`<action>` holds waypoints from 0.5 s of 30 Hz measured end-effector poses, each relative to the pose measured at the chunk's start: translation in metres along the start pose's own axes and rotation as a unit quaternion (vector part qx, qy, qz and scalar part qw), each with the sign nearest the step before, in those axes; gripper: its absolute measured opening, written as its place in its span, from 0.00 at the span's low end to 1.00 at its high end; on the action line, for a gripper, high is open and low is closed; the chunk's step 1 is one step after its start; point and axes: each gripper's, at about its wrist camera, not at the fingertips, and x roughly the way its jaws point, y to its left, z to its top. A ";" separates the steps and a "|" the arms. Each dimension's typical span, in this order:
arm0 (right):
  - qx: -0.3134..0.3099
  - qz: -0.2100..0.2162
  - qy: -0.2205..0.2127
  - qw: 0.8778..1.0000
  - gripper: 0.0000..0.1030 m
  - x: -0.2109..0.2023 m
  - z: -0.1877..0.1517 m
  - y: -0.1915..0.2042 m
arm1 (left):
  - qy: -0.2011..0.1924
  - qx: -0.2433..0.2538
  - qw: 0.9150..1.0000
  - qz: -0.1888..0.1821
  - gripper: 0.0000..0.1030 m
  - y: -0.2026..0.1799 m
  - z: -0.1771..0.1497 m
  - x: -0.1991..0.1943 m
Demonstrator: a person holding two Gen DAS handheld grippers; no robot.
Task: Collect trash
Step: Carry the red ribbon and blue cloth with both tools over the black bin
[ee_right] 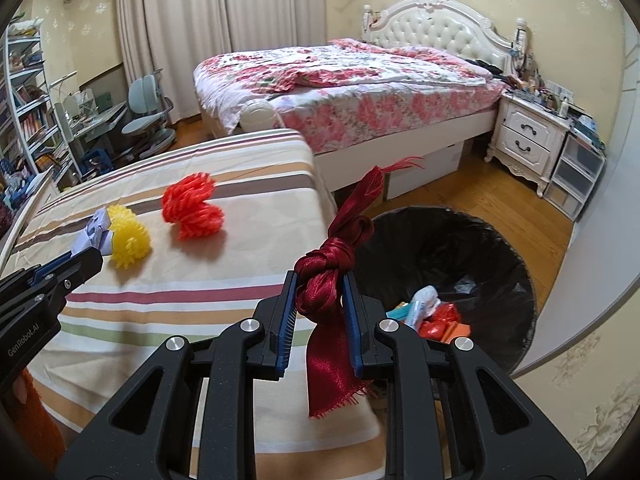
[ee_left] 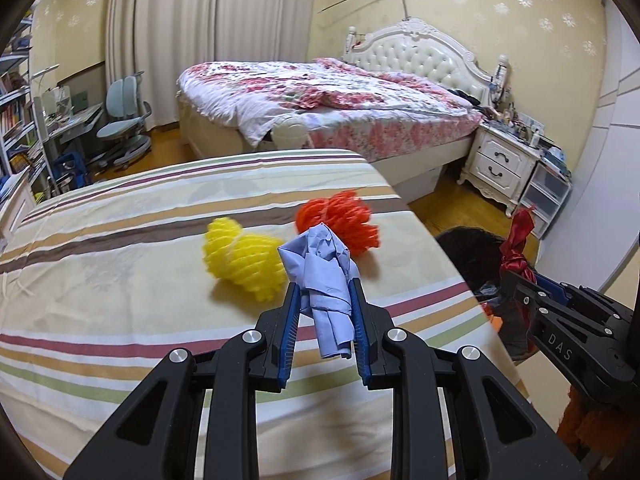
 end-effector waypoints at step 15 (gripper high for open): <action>0.046 -0.055 -0.020 0.997 0.21 -0.006 0.006 -0.075 | -0.006 0.054 0.997 -0.045 0.25 -0.079 0.017 0.023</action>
